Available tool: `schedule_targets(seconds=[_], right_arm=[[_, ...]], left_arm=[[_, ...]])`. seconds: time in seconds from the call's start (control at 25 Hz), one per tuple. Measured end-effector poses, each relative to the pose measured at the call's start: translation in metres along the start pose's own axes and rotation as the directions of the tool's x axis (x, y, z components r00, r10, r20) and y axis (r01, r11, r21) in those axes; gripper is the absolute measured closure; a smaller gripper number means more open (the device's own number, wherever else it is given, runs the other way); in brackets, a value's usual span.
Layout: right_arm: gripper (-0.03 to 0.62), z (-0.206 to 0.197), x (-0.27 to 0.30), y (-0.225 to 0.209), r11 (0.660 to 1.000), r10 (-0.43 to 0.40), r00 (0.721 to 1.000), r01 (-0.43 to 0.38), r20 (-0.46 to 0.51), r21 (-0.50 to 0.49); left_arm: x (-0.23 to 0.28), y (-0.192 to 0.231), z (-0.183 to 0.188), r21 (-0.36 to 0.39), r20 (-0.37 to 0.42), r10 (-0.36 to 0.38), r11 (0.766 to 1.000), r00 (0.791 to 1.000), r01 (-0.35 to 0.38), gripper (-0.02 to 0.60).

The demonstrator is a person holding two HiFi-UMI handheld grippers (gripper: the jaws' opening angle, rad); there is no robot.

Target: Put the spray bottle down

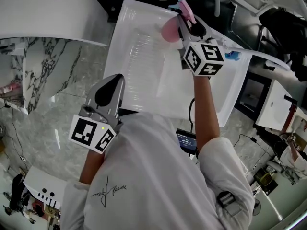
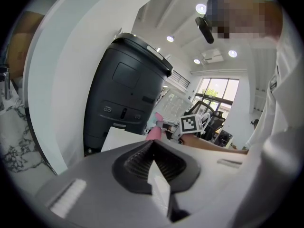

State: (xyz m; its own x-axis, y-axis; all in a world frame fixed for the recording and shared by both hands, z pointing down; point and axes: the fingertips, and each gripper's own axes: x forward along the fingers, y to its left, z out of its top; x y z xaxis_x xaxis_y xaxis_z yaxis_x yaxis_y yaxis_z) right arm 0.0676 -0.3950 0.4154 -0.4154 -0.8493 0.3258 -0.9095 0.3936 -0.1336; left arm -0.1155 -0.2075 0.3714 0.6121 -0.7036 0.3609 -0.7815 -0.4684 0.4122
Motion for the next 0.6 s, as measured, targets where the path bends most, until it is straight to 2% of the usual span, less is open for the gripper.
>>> schedule_targets(seconds=[0.28, 0.6], right_arm=[[0.471, -0.004, 0.007, -0.012, 0.999, -0.038, 0.999, 0.038, 0.029, 0.015], [0.473, 0.000, 0.011, -0.015, 0.999, -0.047, 0.993, 0.047, 0.112, -0.001]], left_arm=[[0.003, 0.001, -0.001, 0.013, -0.013, 0.010, 1.000, 1.000, -0.010, 0.558], [0.009, -0.003, -0.001, 0.017, -0.020, 0.007, 1.000, 1.000, -0.007, 0.558]])
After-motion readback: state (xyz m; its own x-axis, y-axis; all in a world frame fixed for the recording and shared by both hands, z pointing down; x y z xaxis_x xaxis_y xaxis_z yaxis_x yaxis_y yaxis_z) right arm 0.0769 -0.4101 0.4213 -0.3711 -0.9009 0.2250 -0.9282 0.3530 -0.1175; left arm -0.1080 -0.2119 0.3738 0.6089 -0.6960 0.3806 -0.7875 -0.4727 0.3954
